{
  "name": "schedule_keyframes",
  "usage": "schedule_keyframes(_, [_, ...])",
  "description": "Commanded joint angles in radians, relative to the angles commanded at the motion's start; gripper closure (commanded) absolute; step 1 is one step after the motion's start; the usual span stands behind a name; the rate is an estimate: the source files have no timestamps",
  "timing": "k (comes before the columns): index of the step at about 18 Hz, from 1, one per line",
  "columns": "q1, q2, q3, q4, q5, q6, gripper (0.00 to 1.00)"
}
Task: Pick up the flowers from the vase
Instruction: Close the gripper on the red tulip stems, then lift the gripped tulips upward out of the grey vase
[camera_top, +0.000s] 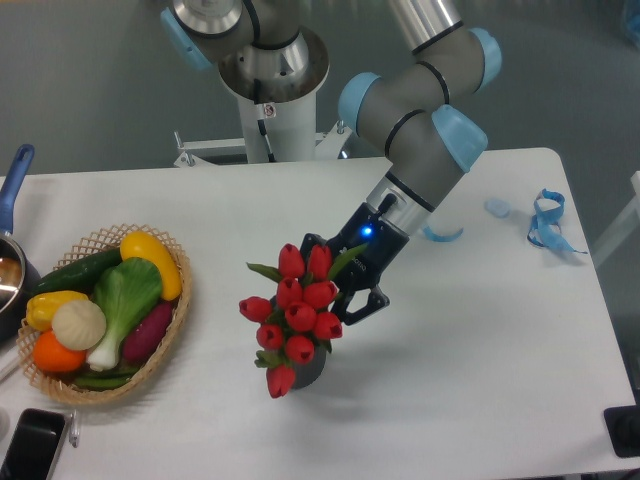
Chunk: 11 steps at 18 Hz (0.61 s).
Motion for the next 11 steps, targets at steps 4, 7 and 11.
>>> schedule_keyframes(4, [0.005,0.018,0.002,-0.002,-0.015,-0.034,0.51])
schedule_keyframes(7, [0.005,0.049,0.005,-0.002,-0.015,-0.066,0.51])
schedule_keyframes(11, [0.003,0.101,0.009,-0.003,-0.025,-0.141,0.51])
